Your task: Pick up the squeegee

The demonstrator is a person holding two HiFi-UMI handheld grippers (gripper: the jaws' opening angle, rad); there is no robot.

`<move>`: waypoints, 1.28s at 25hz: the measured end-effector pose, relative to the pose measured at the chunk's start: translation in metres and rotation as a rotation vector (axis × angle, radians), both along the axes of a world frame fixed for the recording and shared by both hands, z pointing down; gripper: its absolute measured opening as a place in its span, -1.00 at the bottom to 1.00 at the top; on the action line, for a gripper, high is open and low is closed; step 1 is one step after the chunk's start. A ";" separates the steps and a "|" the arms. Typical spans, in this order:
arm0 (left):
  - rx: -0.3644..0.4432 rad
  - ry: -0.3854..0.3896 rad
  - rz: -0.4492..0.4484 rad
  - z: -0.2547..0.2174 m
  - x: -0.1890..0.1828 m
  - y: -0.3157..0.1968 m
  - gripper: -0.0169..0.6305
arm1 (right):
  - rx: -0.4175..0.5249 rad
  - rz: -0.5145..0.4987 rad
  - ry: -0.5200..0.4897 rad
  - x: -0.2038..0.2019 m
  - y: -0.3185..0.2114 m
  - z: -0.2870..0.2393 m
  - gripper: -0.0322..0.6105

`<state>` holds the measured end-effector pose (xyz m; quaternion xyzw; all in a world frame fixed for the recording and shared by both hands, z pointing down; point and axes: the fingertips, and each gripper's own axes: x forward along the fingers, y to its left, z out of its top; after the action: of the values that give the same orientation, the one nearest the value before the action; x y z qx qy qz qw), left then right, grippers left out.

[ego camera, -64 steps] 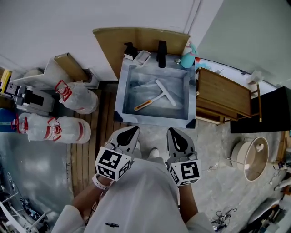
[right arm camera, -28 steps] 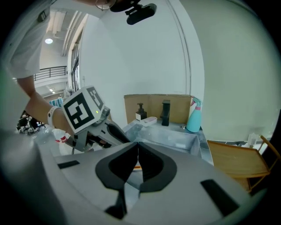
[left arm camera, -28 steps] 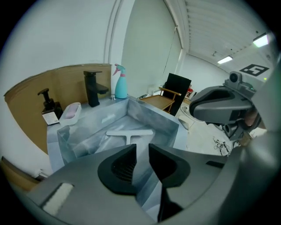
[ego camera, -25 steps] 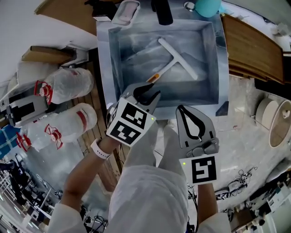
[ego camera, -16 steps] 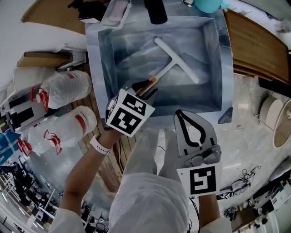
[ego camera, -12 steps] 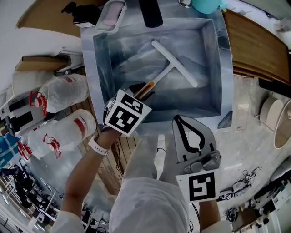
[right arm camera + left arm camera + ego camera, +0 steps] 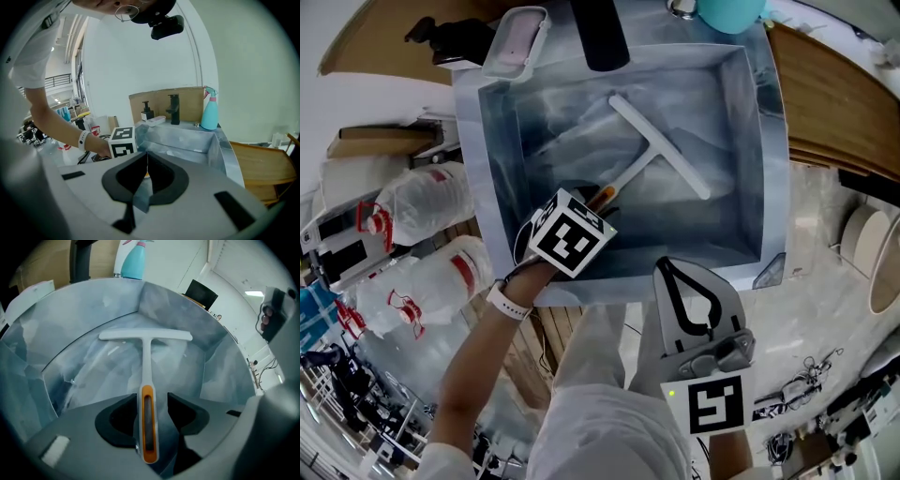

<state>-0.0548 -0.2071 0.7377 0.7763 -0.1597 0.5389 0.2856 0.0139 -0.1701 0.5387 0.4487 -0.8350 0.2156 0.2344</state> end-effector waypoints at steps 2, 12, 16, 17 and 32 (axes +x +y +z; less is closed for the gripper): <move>0.003 -0.022 0.006 0.006 0.000 0.000 -0.32 | -0.006 -0.006 -0.001 0.001 0.000 0.003 -0.88; 0.032 -0.075 0.016 0.016 -0.007 -0.007 -0.59 | -0.009 0.004 -0.009 0.006 -0.003 0.012 -0.88; 0.021 -0.068 0.005 0.016 -0.006 -0.007 -0.60 | -0.010 0.009 -0.011 0.007 -0.001 0.013 -0.88; 0.025 -0.067 0.004 0.016 -0.006 -0.007 -0.60 | -0.009 0.012 -0.013 0.007 0.000 0.012 -0.88; 0.131 0.001 -0.057 -0.035 -0.004 -0.011 -0.60 | 0.058 0.005 -0.004 0.014 0.009 -0.024 -0.88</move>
<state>-0.0585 -0.2181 0.7030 0.7889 -0.2163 0.5184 0.2493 0.0280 -0.1607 0.5143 0.4568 -0.8403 0.1928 0.2191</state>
